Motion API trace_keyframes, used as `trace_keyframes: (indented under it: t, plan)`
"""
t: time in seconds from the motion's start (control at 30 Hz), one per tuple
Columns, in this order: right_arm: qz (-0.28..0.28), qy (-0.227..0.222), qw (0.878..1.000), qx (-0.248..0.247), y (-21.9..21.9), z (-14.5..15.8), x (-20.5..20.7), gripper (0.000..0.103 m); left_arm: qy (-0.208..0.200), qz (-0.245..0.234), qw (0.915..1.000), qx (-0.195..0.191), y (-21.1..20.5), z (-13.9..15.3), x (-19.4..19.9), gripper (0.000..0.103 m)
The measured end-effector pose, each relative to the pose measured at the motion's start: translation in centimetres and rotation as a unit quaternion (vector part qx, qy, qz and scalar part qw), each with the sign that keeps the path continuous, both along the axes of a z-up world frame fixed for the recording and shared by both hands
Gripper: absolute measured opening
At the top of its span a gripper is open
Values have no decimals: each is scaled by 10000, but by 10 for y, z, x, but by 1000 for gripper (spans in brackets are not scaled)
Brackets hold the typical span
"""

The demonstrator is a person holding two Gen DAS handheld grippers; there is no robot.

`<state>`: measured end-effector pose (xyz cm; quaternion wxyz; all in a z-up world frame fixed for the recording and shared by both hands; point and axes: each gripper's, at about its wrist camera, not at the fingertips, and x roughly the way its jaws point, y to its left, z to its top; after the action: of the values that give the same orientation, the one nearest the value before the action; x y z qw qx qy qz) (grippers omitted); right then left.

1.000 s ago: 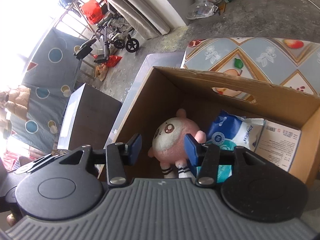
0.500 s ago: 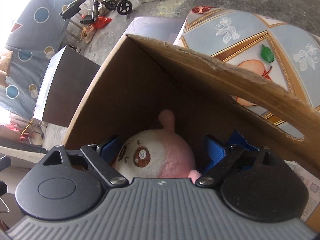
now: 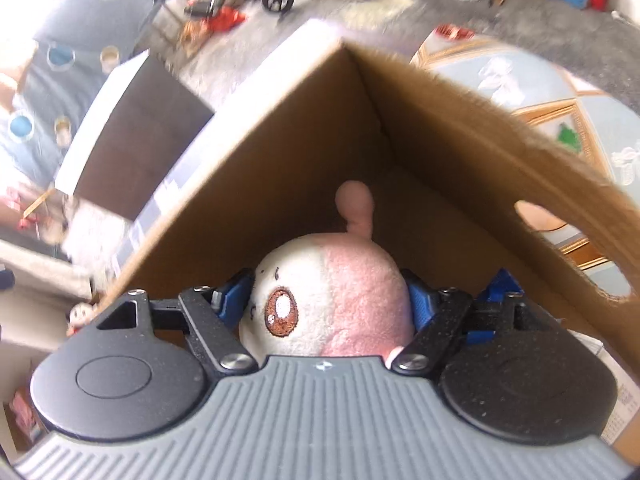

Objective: Organize soft objects
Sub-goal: 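Reach the left tool to the pink sponge cloth on the bed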

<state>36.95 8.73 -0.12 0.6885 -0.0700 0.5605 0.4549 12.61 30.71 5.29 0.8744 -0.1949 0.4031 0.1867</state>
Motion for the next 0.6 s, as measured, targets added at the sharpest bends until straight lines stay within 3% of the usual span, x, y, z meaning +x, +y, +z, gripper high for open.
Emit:
trace_keyframes:
  t: [0.1,0.17,0.33,0.47,0.6]
  plan:
    - [-489,-707,9958,327,-13,16,-3,77,5,21,10000,15,-1,-2,-6,79]
    - [-918,-910,9903,504,-21,18,-1,79,22,48,10000,10,0,-4,-9,79]
    - [-1397,-515,9876,494,-32,-6,12,81,56,116,9999,-31,0,-7,-14,79]
    - [-1503,-501,9866,399,-39,-23,10,85,47,109,9999,-1,-3,-4,-16,79]
    - [-1519,-423,9856,604,-47,-12,8,86,15,68,10000,20,-9,2,-19,79]
